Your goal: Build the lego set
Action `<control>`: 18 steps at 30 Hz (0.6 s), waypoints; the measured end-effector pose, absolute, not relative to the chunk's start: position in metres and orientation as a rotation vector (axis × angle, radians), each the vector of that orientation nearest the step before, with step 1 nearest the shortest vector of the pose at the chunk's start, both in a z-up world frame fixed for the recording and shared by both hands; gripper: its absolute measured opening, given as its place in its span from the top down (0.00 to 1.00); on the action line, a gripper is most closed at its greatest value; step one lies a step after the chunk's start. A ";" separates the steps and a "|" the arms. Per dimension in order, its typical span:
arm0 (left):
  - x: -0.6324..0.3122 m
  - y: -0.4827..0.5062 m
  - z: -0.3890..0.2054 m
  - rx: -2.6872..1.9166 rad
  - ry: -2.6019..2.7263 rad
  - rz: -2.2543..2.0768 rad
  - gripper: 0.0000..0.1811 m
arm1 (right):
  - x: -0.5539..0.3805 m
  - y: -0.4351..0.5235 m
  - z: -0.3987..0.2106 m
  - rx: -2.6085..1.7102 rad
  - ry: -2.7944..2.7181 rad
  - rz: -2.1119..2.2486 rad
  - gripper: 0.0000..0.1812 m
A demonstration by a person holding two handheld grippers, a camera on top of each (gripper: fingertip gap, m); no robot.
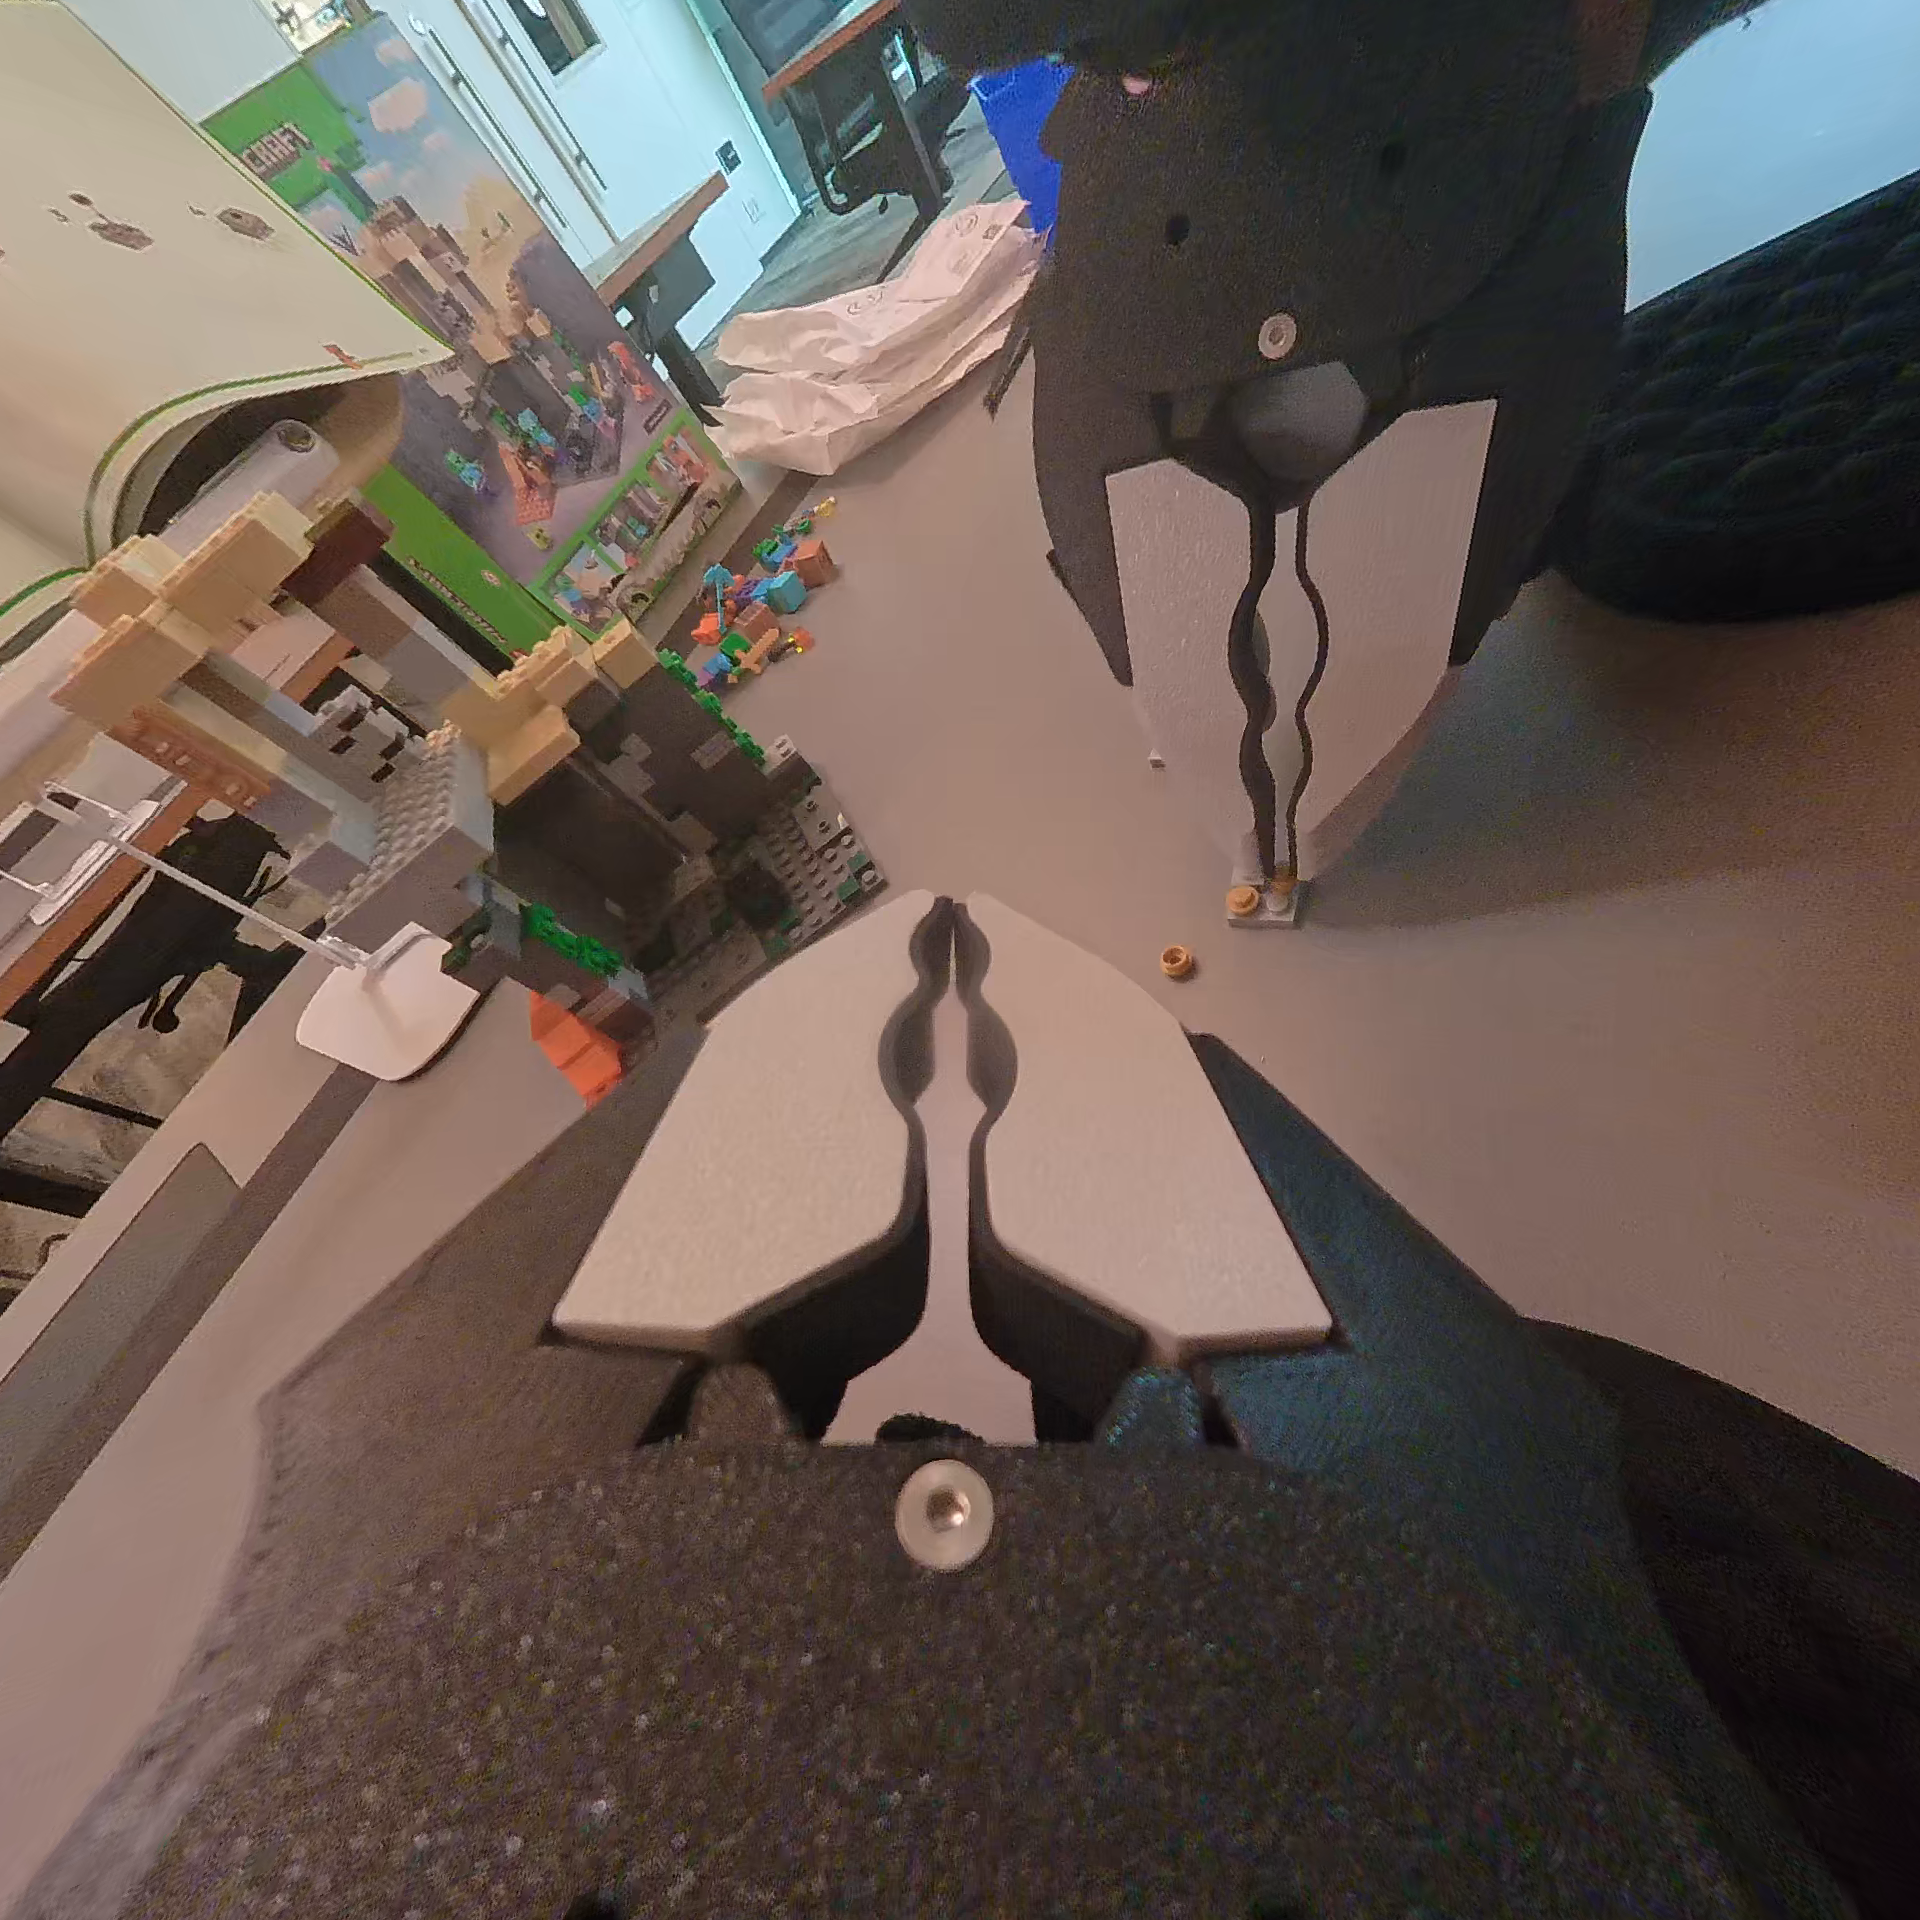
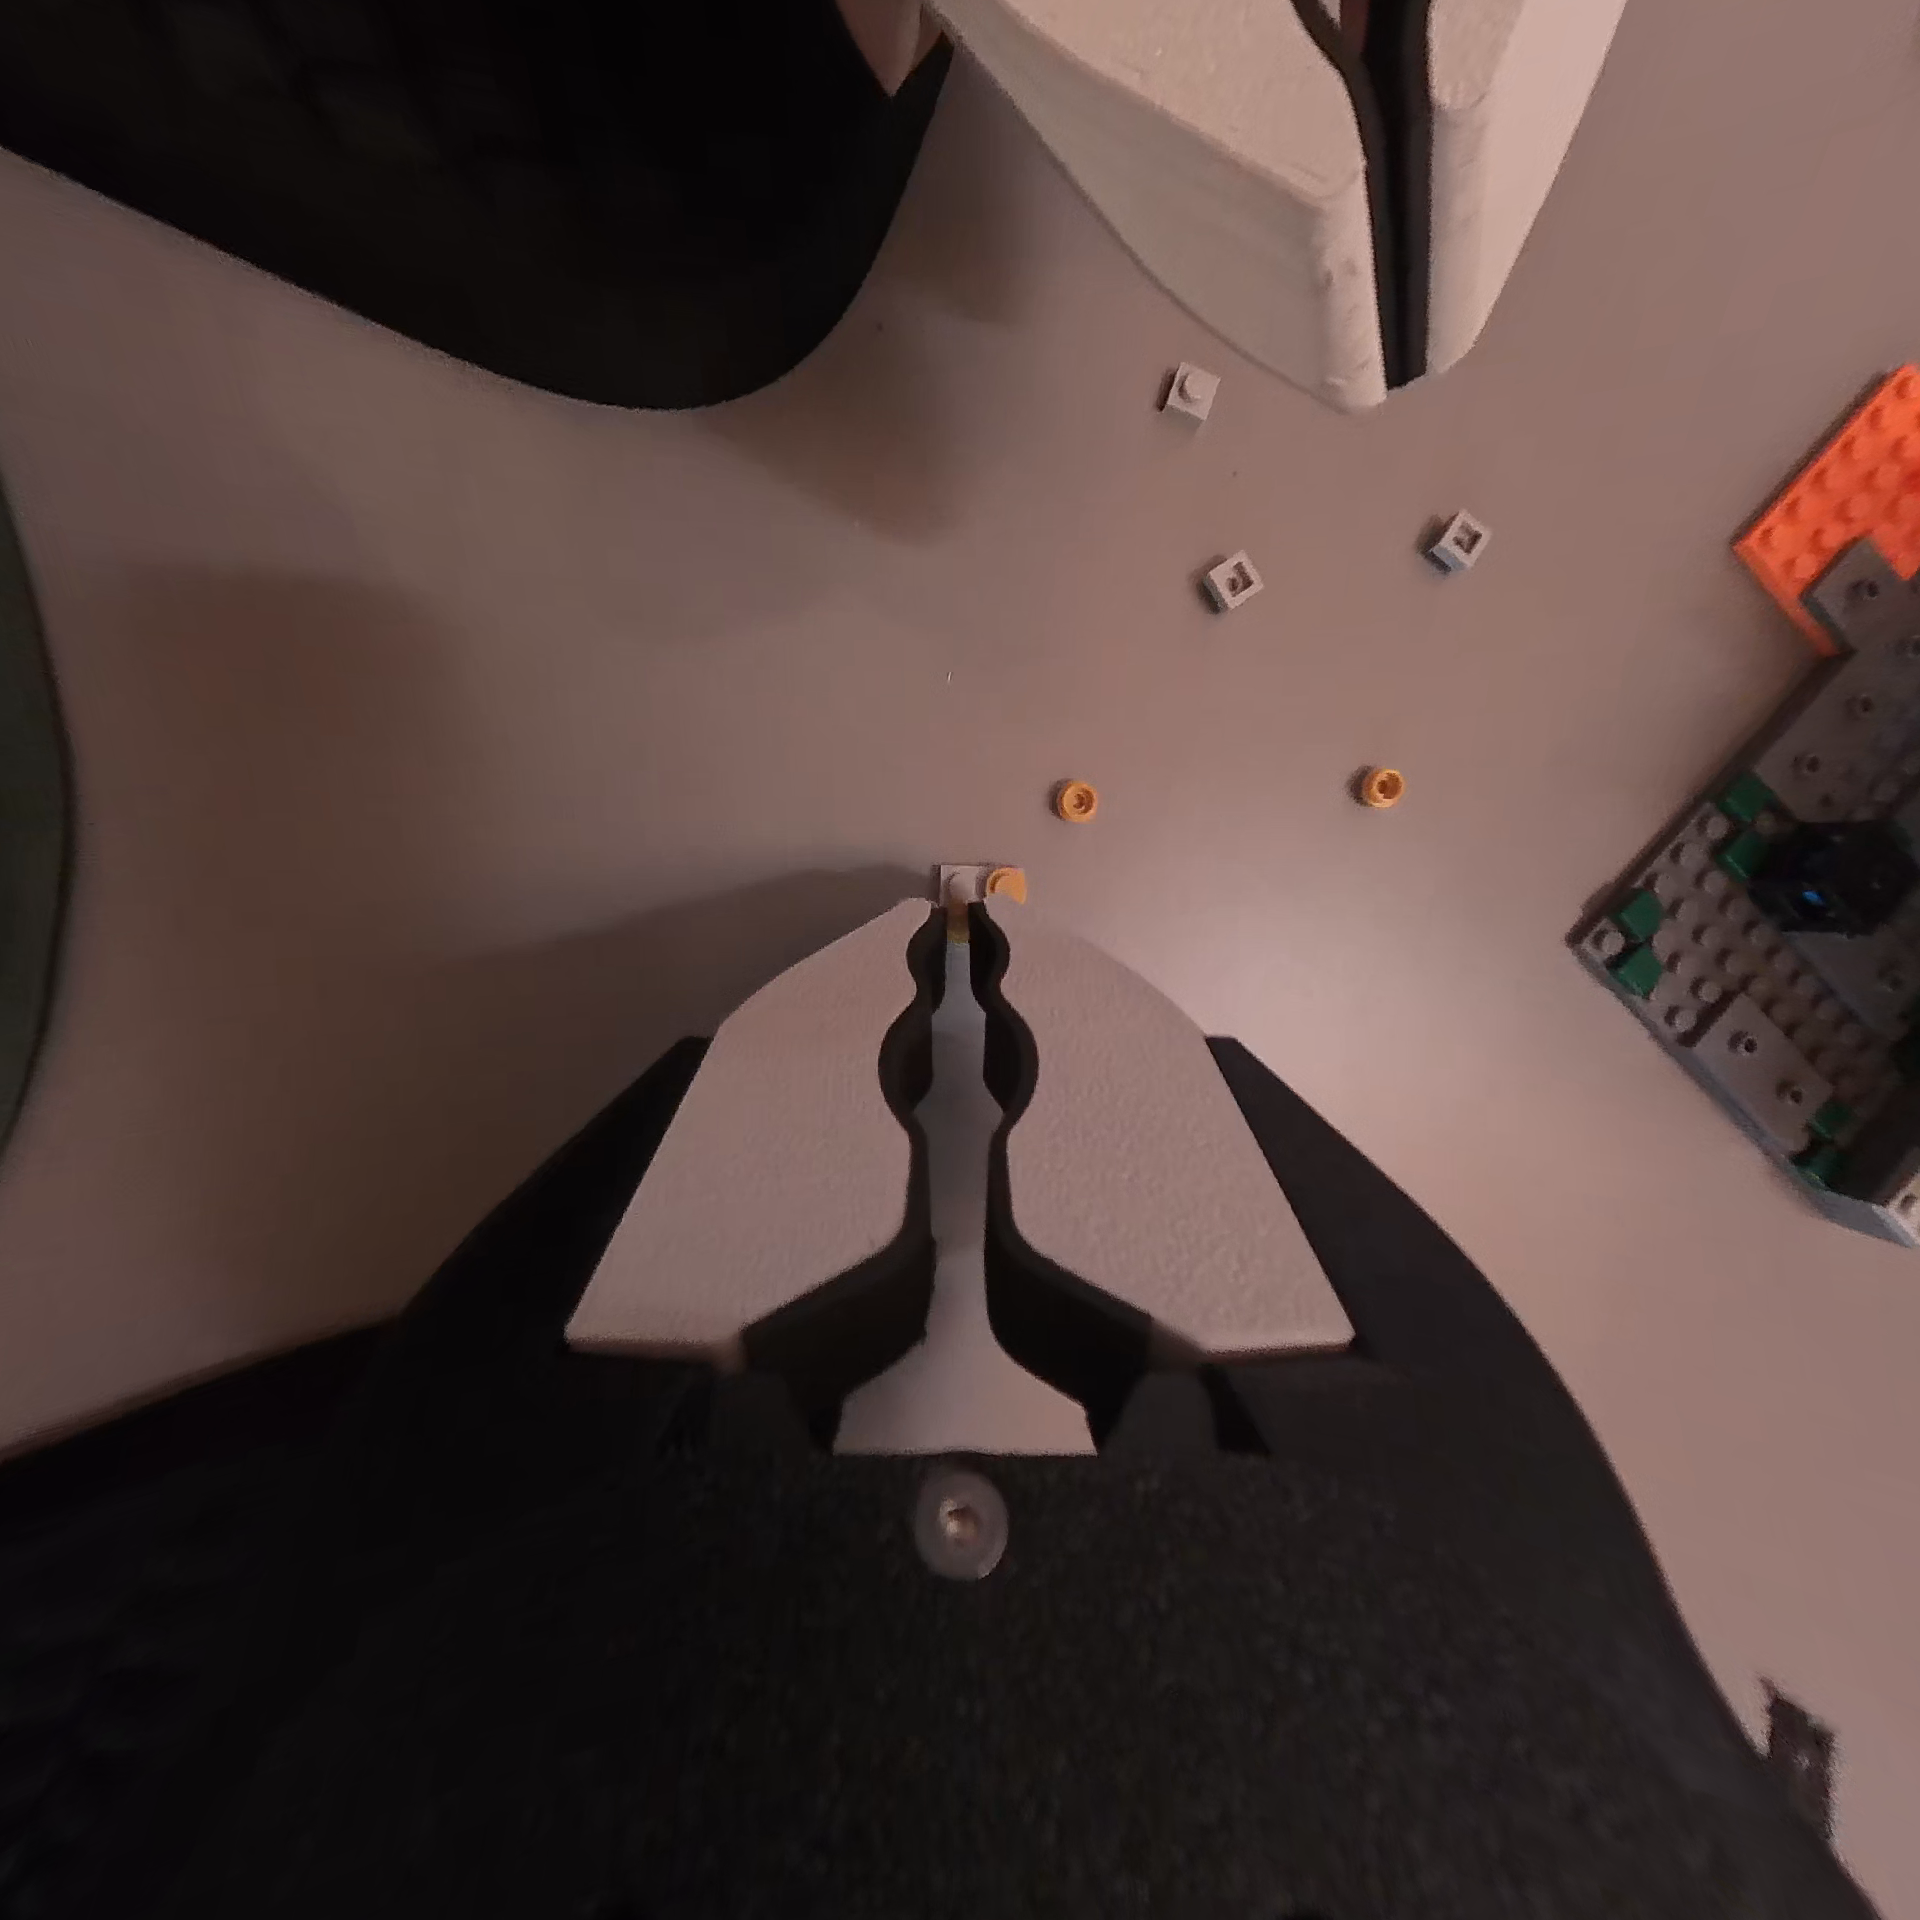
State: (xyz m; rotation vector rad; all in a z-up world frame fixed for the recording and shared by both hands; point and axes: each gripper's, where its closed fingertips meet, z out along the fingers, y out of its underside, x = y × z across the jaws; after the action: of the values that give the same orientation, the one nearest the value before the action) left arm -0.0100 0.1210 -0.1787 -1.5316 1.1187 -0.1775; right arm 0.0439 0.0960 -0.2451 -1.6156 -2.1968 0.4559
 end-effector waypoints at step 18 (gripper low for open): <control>-0.010 0.121 -0.180 -1.536 1.124 -0.179 1.00 | 0.044 0.096 -0.246 -1.634 -2.192 0.479 0.97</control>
State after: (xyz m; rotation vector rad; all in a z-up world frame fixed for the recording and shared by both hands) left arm -0.0099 0.1210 -0.1800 -1.5364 1.1241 -0.1790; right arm 0.0440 0.0958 -0.2457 -1.6343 -2.1922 0.4786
